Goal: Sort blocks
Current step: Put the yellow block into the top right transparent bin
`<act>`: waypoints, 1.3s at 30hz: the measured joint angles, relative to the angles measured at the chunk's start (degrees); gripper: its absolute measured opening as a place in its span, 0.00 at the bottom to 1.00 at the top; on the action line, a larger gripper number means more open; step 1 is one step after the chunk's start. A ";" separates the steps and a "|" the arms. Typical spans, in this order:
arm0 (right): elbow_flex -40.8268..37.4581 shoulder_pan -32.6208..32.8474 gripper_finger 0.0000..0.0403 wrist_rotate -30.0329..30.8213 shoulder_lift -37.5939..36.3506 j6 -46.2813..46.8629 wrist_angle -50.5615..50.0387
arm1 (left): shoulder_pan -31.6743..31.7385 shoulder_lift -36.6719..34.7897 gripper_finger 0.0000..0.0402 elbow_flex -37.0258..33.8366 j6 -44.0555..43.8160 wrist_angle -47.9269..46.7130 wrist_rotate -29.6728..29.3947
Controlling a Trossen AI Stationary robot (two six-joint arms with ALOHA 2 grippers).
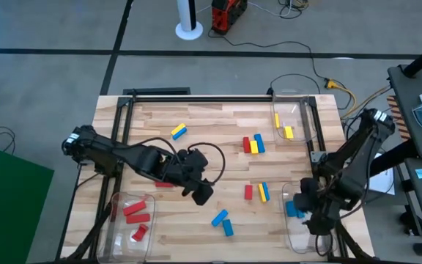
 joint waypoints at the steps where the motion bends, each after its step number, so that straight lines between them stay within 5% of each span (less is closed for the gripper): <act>1: 0.79 -0.88 0.97 1.15 -0.36 -0.02 -0.63 | 0.11 0.00 0.67 1.40 0.89 -2.32 0.00; 8: 4.63 -10.34 0.97 3.65 -1.20 -5.75 -1.85 | 2.09 -0.12 0.67 7.13 11.90 -15.87 3.74; 16: 8.12 -20.31 0.97 3.84 -0.74 -15.95 -1.53 | 7.15 -0.68 0.67 1.51 26.51 -19.71 14.12; 22: 10.47 -25.42 0.97 5.98 -0.74 -17.00 -1.48 | 11.29 -4.85 0.64 -8.37 37.49 -18.63 16.77; 32: 10.98 -36.77 0.97 6.27 -0.74 -13.91 4.06 | 21.08 -22.65 0.62 -35.01 46.58 -5.47 23.63; 39: 10.98 -46.76 0.97 6.27 -0.74 -14.41 9.73 | 24.47 -26.01 0.62 -45.94 53.83 -2.91 23.67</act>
